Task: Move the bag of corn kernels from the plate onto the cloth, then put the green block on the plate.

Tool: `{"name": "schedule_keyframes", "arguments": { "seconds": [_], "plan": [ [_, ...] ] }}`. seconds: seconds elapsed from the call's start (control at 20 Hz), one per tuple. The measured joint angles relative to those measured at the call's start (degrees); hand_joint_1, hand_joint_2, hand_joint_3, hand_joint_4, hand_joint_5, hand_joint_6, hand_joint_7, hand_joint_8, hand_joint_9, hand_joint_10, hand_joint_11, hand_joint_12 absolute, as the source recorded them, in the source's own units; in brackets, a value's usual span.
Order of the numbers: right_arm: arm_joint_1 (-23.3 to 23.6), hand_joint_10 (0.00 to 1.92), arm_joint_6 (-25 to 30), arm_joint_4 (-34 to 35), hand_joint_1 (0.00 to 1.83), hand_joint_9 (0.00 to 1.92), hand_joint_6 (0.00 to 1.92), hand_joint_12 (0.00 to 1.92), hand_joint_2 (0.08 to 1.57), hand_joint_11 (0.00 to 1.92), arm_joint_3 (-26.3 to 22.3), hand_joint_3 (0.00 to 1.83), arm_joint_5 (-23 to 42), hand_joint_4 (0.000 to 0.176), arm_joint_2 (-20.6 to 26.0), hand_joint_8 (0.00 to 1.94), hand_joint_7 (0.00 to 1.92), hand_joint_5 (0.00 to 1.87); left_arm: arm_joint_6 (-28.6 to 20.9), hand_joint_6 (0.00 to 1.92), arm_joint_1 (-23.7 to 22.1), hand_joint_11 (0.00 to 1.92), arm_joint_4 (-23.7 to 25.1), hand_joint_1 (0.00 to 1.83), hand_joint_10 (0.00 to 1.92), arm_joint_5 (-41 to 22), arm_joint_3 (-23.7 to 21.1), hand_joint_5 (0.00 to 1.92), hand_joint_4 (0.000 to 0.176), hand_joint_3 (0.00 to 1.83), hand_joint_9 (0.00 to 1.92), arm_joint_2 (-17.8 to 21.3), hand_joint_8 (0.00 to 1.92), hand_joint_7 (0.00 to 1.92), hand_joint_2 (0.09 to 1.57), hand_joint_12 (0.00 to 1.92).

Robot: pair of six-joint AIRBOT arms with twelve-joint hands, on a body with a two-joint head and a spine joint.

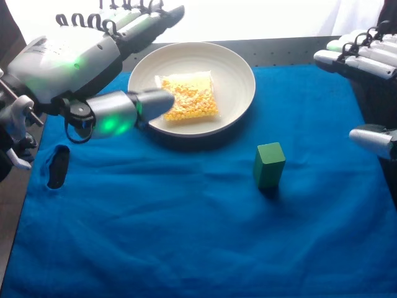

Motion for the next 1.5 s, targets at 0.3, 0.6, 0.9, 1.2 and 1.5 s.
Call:
{"name": "schedule_keyframes", "arguments": {
  "seconds": [0.3, 0.6, 0.9, 1.2, 1.5],
  "plan": [
    [0.13, 0.00, 0.00, -0.20, 0.54, 0.00, 0.00, 0.00, 1.29, 0.00, 0.00, 0.01, -0.17, 0.000, -0.94, 0.00, 0.00, 0.00, -0.02, 0.00, -0.90, 0.01, -1.03, 0.24, 0.00, 1.60, 1.68, 0.00, 0.045, 0.00, 0.00, -1.95, 0.00, 0.00, 1.36, 0.01],
    [0.37, 0.00, 0.00, 0.26, 0.58, 0.00, 0.00, 0.00, 1.28, 0.00, 0.37, 0.01, -0.24, 0.000, -1.75, 0.00, 0.00, 0.00, 0.02, 0.00, -10.84, 0.04, -0.24, 0.55, 0.00, 15.28, 11.54, 0.00, 0.077, 0.00, 0.00, -10.05, 0.00, 0.00, 1.35, 0.03],
    [0.42, 0.00, 0.00, 0.24, 0.57, 0.00, 0.00, 0.00, 1.31, 0.00, 0.72, 0.01, -0.42, 0.000, -2.47, 0.00, 0.00, 0.00, 6.54, 0.00, -12.57, 0.00, -7.10, 0.69, 0.01, 25.77, 18.73, 0.05, 0.025, 0.00, 0.07, -17.25, 0.00, 0.04, 1.22, 0.84],
    [0.42, 0.00, 0.00, 0.57, 0.53, 0.00, 0.00, 0.00, 1.30, 0.00, 0.85, 0.00, -0.96, 0.000, -2.47, 0.00, 0.00, 0.00, 11.39, 0.00, -12.57, 0.00, -12.11, 0.74, 0.00, 34.84, 25.18, 0.00, 0.065, 0.00, 0.00, -23.19, 0.00, 0.00, 1.21, 0.14],
    [0.42, 0.00, 0.00, 0.59, 0.61, 0.00, 0.00, 0.00, 1.28, 0.00, 0.85, 0.00, -1.20, 0.000, -2.49, 0.00, 0.00, 0.00, 12.57, 0.04, -12.26, 0.03, -12.11, 1.02, 0.07, 38.86, 27.74, 0.43, 0.000, 0.00, 0.42, -25.35, 0.02, 0.38, 1.22, 1.37]
  ]
}}
